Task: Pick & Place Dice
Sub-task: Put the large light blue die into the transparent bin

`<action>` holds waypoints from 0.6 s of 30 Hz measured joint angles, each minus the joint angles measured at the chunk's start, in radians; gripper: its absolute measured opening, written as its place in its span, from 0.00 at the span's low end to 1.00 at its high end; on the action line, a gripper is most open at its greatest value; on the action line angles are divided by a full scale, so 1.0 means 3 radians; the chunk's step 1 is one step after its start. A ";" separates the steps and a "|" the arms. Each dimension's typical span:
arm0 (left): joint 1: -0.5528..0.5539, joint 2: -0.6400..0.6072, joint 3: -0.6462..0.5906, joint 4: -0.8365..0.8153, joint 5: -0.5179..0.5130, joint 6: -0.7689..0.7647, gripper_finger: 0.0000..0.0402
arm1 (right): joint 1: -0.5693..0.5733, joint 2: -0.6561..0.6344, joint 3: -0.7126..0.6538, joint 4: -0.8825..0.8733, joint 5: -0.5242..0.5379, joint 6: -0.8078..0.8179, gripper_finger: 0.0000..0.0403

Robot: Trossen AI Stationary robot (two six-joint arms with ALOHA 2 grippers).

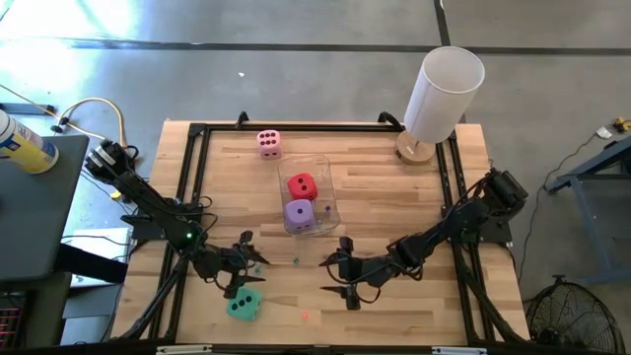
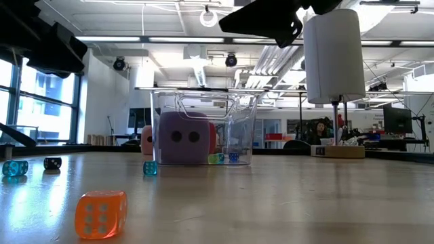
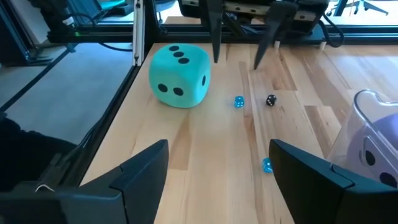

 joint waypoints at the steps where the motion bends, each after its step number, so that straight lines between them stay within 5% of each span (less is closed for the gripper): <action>1: 0.0000 0.0000 0.0000 0.0000 -0.0018 0.0001 0.61 | 0.0000 0.0000 0.0000 0.0000 0.0001 0.0000 0.67; 12: 0.0000 0.0000 0.0000 -0.0001 -0.0031 -0.0093 0.96 | 0.0000 0.0000 0.0000 -0.0049 0.0001 0.0000 0.67; 18: 0.0020 0.0000 0.0000 -0.0001 -0.0111 -0.0084 0.99 | 0.0000 0.0000 0.0000 -0.0068 0.0001 0.0001 0.67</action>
